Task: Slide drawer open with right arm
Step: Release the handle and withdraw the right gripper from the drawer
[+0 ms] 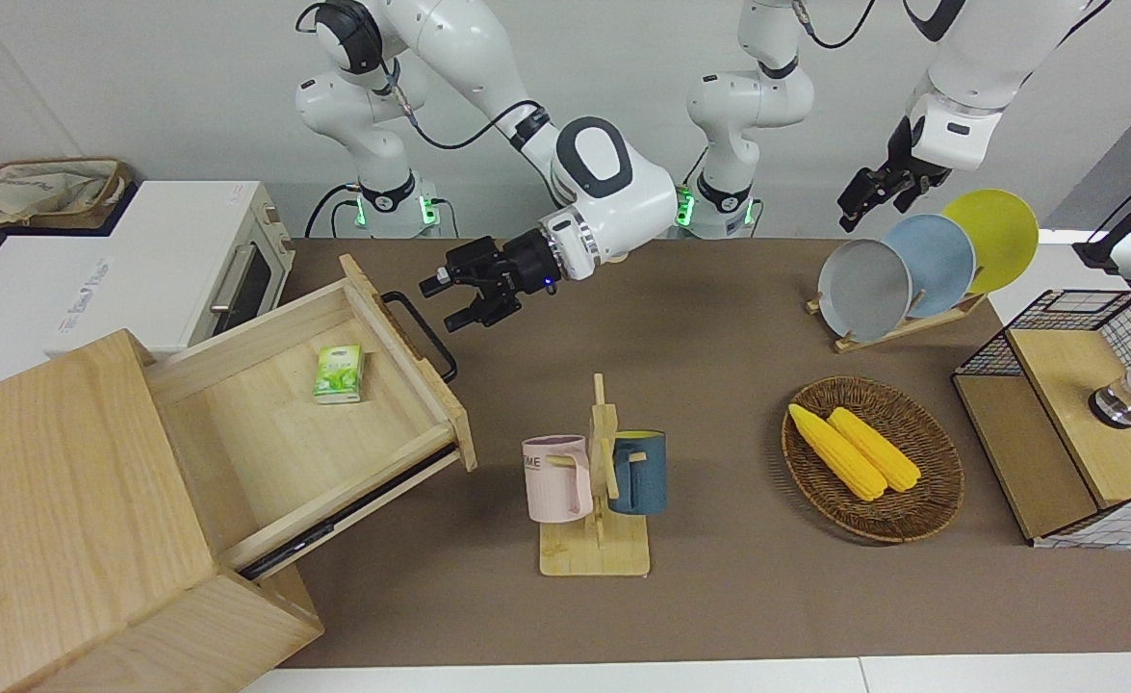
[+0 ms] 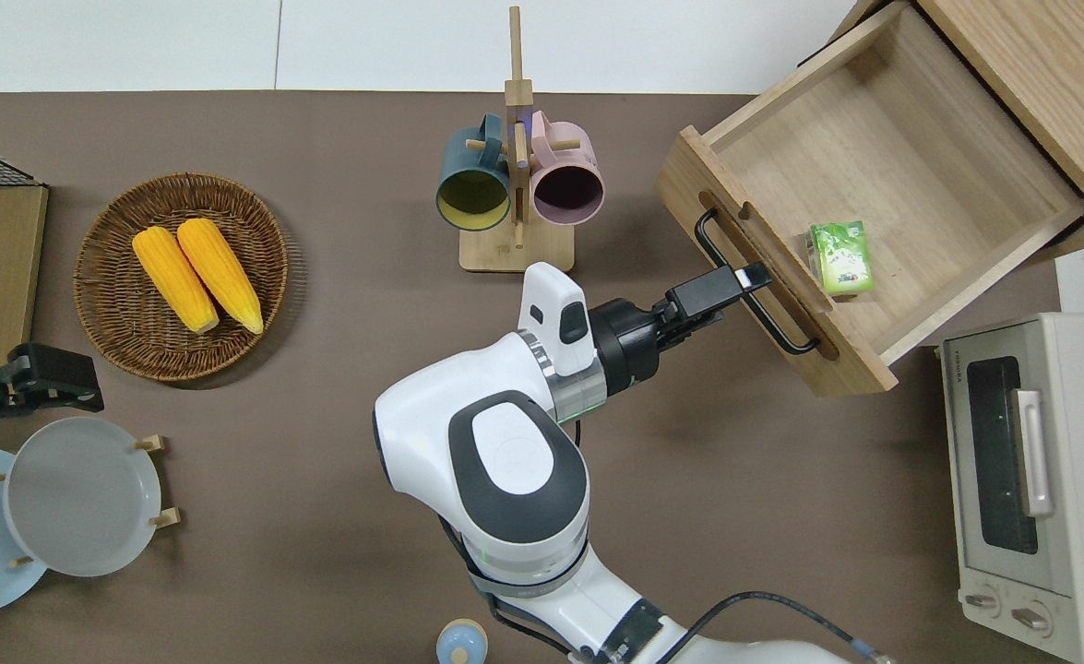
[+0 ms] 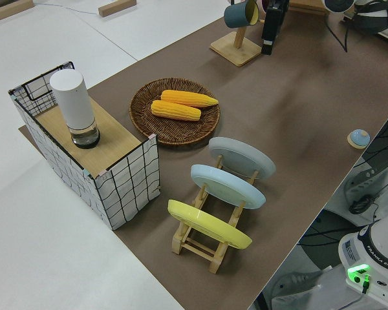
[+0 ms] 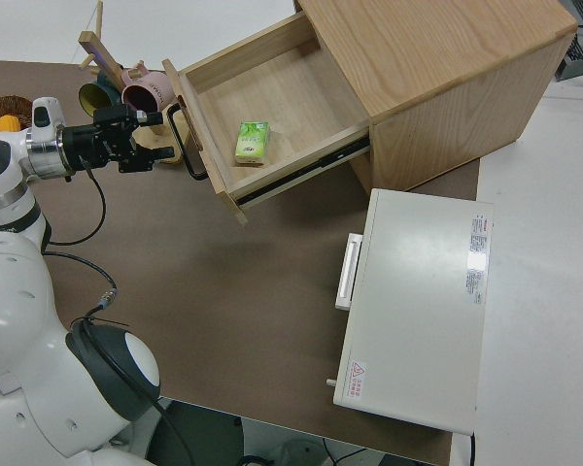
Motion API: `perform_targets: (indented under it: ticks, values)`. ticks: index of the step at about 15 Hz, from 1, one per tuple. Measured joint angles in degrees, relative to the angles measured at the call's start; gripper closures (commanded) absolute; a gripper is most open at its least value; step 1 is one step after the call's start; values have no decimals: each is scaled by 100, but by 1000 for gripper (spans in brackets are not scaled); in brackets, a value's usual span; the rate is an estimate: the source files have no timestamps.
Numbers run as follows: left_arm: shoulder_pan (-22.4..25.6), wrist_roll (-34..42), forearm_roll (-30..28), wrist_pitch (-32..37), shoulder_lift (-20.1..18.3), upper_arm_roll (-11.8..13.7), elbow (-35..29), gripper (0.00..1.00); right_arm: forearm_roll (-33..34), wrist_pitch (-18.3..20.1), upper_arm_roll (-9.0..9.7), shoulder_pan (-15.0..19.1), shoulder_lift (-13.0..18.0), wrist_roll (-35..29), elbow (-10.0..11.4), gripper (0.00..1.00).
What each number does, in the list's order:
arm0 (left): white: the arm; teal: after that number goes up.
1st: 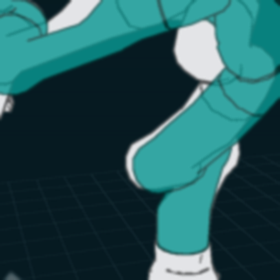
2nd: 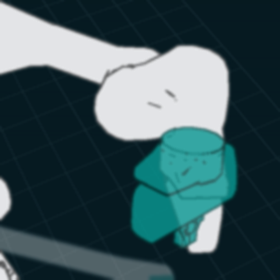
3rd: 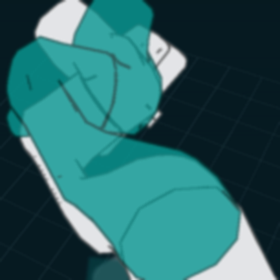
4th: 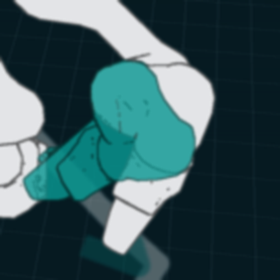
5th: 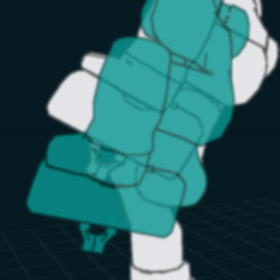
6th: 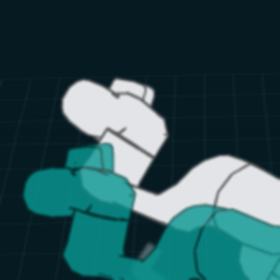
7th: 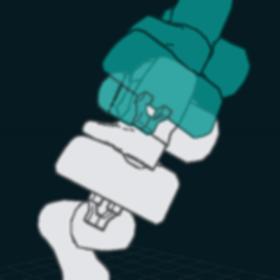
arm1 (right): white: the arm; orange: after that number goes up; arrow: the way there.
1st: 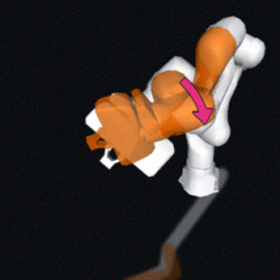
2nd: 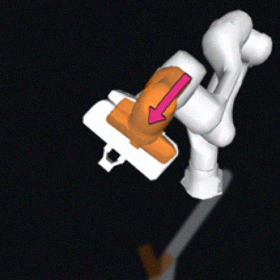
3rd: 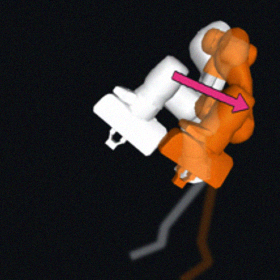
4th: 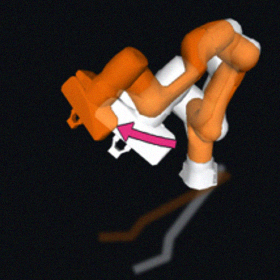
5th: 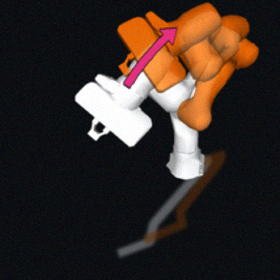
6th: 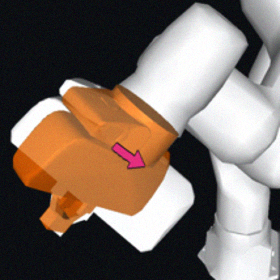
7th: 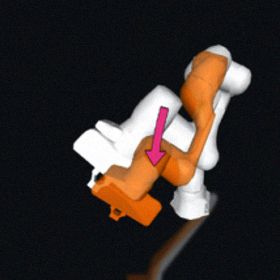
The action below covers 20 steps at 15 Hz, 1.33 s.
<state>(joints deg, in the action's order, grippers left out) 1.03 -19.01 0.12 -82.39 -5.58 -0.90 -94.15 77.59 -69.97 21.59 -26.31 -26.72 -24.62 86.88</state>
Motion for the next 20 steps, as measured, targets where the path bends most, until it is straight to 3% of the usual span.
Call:
perform_targets:
  ticks: [6,10,14,17,20]
  values:
    - [0,0,0,0,0,0,0,7,-199,143,5,-300,42,0,-7,11]
    - [0,0,0,0,0,0,0,7,-582,141,-191,-339,267,0,-42,11]
    - [0,0,0,0,0,0,0,7,-1610,-161,-508,-301,691,24,-273,11]
    - [0,0,0,0,0,0,0,7,-2352,-416,-591,47,1166,161,-368,9]
    - [0,0,0,0,0,0,0,7,-3446,-752,-591,647,1594,173,-369,9]
